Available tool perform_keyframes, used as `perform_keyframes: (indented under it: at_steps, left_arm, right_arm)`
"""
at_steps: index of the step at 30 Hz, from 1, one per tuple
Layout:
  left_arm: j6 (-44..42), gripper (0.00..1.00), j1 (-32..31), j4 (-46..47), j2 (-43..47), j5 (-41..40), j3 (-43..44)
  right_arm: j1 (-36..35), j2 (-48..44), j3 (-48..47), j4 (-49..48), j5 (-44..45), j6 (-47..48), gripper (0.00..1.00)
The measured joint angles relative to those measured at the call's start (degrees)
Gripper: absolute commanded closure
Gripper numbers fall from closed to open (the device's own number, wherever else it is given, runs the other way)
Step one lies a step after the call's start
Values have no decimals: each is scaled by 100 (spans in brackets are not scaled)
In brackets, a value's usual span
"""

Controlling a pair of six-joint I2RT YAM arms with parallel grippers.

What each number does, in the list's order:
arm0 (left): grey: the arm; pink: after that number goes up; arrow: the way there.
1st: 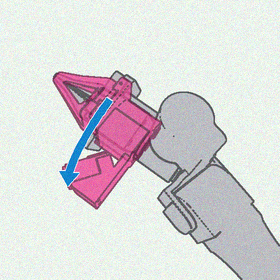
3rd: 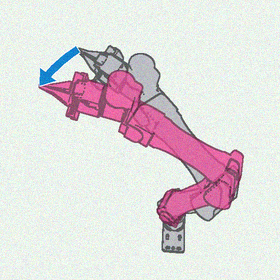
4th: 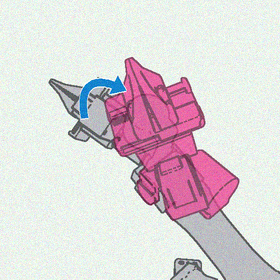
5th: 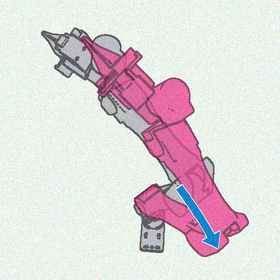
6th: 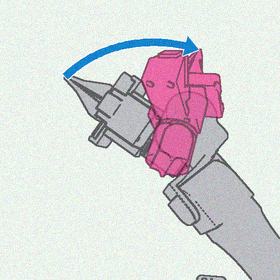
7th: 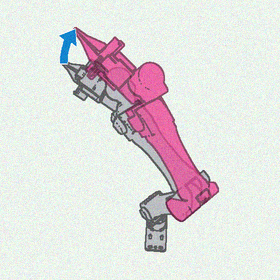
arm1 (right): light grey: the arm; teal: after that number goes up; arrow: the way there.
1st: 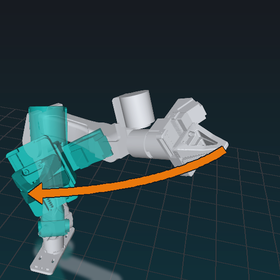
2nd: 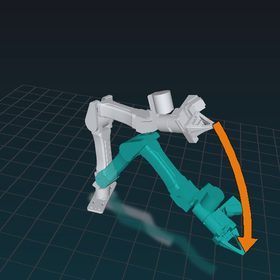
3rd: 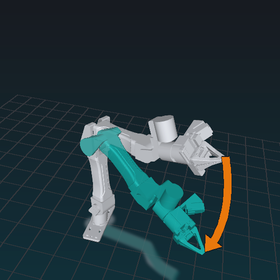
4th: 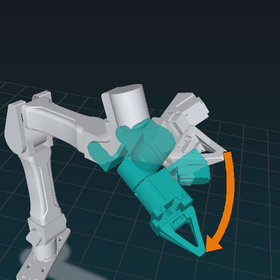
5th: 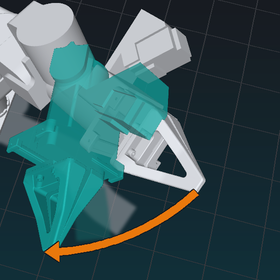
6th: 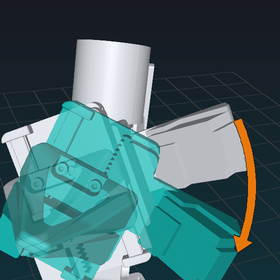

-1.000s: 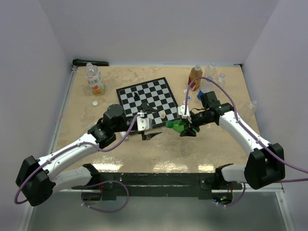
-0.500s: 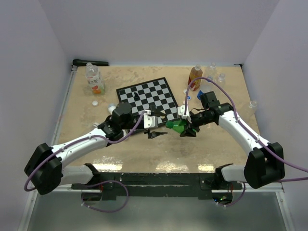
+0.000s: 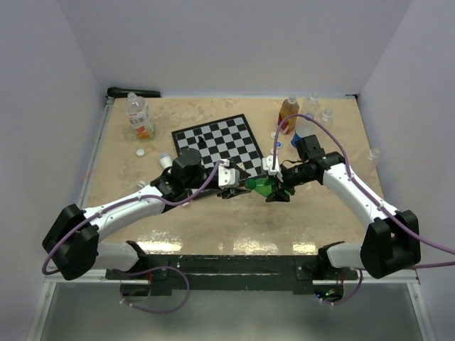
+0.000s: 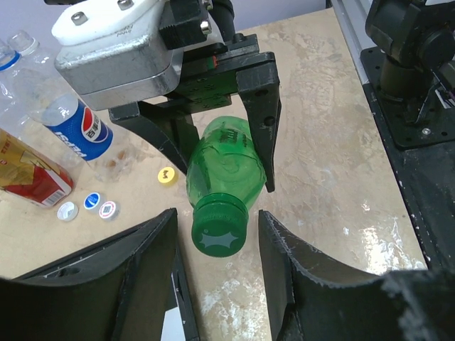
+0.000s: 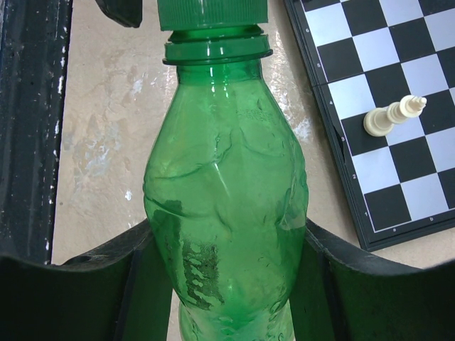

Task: Unscrew the bottle caps
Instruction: Unscrew the bottle cap from the plastic bottle.

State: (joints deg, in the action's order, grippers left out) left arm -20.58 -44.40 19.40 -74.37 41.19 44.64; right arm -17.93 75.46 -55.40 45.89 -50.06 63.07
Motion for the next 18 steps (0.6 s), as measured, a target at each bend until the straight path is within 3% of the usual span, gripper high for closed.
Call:
perform_keyframes:
  at_steps: [9,11,14,18]
  left_arm:
    - [-22,49,0,-177,-83,-2,24]
    - [-24,62,0,-199,-87,-2,26]
    - [-31,100,2,-243,-87,-26,42]
    - [57,100,2,-413,-98,-57,153]
  right_arm:
    - [0,0,0,0,2,2,97]
    - [0,0,0,0,2,0,97]
    - [-2,0,0,31,2,17,97]
    - [4,0,-11,50,-2,22,97]
